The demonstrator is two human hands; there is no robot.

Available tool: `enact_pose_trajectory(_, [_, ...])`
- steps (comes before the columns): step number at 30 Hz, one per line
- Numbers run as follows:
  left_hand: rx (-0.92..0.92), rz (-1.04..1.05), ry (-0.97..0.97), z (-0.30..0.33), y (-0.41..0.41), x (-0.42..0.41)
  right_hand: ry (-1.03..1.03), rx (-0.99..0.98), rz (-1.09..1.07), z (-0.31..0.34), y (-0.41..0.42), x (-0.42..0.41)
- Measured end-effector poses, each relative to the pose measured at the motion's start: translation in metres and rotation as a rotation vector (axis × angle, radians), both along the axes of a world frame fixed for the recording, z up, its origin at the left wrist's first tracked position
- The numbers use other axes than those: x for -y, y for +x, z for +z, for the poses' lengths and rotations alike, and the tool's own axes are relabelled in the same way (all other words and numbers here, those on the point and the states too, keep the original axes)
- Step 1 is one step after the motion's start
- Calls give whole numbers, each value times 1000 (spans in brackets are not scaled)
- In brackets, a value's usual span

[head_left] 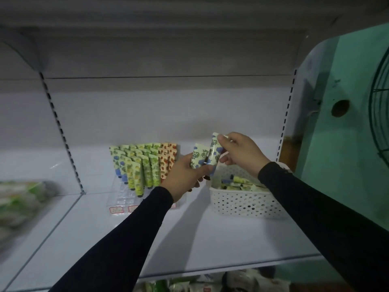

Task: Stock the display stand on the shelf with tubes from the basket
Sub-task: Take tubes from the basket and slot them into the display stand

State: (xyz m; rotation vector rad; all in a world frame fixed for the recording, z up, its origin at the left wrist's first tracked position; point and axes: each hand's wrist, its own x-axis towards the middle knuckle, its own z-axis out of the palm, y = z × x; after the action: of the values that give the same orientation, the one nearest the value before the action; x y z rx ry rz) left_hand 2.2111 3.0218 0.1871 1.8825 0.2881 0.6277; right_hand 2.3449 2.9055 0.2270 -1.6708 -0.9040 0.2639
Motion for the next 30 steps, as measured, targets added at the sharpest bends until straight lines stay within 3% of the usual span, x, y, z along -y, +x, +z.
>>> enact_pose_trajectory(21, [-42,72,-71,-24,-80,-48,51,-106,199,-6,-60,-51])
enact_pose_trajectory(30, [-3,244,-129,-32,-128,-85,48,-70,268,-6,-94,-94])
